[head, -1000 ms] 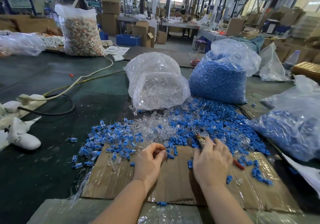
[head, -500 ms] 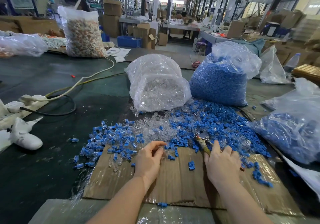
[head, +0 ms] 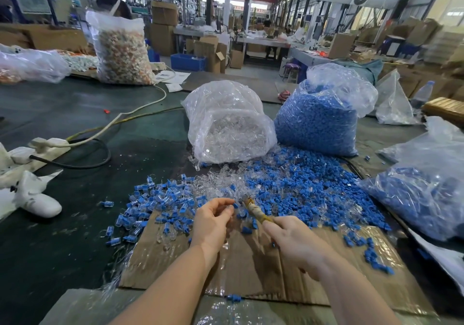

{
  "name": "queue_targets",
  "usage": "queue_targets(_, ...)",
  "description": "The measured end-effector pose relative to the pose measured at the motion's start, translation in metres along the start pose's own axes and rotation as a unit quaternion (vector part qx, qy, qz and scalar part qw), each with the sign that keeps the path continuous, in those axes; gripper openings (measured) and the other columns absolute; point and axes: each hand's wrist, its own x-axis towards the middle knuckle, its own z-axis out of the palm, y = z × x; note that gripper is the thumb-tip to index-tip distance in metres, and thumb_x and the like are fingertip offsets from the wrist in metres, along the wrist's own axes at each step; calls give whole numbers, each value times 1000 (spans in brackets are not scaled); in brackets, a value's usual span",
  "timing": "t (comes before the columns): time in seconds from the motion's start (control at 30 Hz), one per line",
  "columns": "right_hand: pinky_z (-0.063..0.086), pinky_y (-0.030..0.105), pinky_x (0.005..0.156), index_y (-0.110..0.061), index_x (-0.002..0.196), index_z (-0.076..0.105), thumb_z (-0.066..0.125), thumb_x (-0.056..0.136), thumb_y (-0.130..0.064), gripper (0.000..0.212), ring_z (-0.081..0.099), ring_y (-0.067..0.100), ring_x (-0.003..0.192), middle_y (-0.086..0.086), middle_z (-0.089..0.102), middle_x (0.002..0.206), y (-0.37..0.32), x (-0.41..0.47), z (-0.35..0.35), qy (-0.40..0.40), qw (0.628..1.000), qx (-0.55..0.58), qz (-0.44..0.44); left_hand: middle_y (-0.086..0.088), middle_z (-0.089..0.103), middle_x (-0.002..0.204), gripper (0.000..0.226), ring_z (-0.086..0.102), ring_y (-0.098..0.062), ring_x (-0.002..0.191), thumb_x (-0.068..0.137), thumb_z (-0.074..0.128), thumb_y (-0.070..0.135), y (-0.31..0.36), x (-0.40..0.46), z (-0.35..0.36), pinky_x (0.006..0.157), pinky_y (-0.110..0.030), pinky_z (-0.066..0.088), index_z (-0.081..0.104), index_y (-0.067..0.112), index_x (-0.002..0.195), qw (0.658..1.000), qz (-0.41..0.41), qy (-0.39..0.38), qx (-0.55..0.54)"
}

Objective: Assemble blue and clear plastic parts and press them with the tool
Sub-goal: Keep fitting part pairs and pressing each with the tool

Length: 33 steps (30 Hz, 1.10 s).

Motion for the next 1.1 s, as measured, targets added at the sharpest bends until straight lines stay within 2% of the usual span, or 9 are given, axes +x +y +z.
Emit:
queue_targets(0.17, 29, 35, 65, -18, 70, 47, 45, 95, -35, 30, 36, 19, 65, 2, 40, 68, -7, -6, -2, -55, 996, 59, 28, -6, 64, 80, 17, 58, 1, 49, 92, 52, 3, 5, 7, -2, 44, -15, 46, 65, 14, 93, 1000, -4, -4, -5)
queue_targets(0.23, 34, 35, 66, -14, 74, 50, 45, 95, -35, 31, 40, 20, 71, 2, 42, 71, -9, -8, -3, -59, 994, 81, 41, -7, 63, 81, 16, 58, -1, 49, 92, 51, 3, 7, 10, -3, 45, -15, 46, 63, 13, 94, 1000, -10, 1, -7)
queue_targets(0.3, 40, 34, 66, -3, 90, 54, 44, 96, -34, 33, 44, 21, 76, 1, 45, 72, -10, -8, -5, -56, 992, 99, 51, -7, 62, 80, 13, 58, -4, 53, 92, 52, 3, 8, 14, -4, 49, -17, 49, 61, 12, 95, 1000, -6, 13, -4)
queue_targets(0.33, 41, 32, 66, -3, 100, 50, 43, 97, -34, 32, 45, 21, 79, 0, 46, 73, -11, -8, -7, -58, 991, 105, 54, -7, 62, 79, 12, 58, -5, 55, 92, 52, 4, 8, 15, -5, 50, -18, 50, 60, 12, 94, 1000, -3, 17, -2)
queue_targets(0.4, 43, 29, 66, -4, 108, 45, 43, 97, -35, 32, 46, 21, 81, -1, 47, 75, -11, -8, -9, -71, 990, 108, 55, -8, 62, 82, 11, 60, -8, 62, 92, 52, 3, 10, 17, -6, 52, -17, 50, 58, 13, 92, 1000, 2, 19, 3)
queue_targets(0.5, 44, 30, 68, 1, 98, 53, 48, 94, -28, 30, 46, 20, 81, 4, 47, 82, -12, -8, -11, -105, 988, 99, 62, -9, 62, 85, 10, 61, -13, 70, 91, 53, 3, 12, 21, -7, 56, -17, 50, 58, 12, 90, 1000, 4, 22, 19)
queue_targets(0.6, 44, 33, 70, -11, 82, 49, 51, 89, -14, 8, 44, 21, 78, 8, 46, 85, -13, -7, -12, -124, 987, 83, 58, -9, 62, 84, 9, 61, -13, 69, 91, 53, 3, 14, 22, -9, 54, -15, 49, 58, 11, 91, 999, 1, 19, 32)
queue_targets(0.9, 38, 37, 74, -13, 83, 46, 47, 86, -8, 7, 44, 23, 81, 10, 44, 86, -9, -4, -9, -106, 986, 105, 68, -11, 62, 83, 9, 60, -14, 67, 90, 53, 1, 20, 23, -11, 52, -16, 49, 56, 10, 92, 999, -12, -4, 34)
queue_targets(1.1, 34, 38, 73, -14, 84, 47, 45, 86, -5, 10, 39, 23, 82, 10, 40, 88, -12, -3, -10, -126, 985, 104, 56, -11, 61, 80, 11, 59, -15, 66, 90, 54, 0, 24, 23, -11, 54, -18, 51, 54, 11, 91, 999, -14, -19, 42)
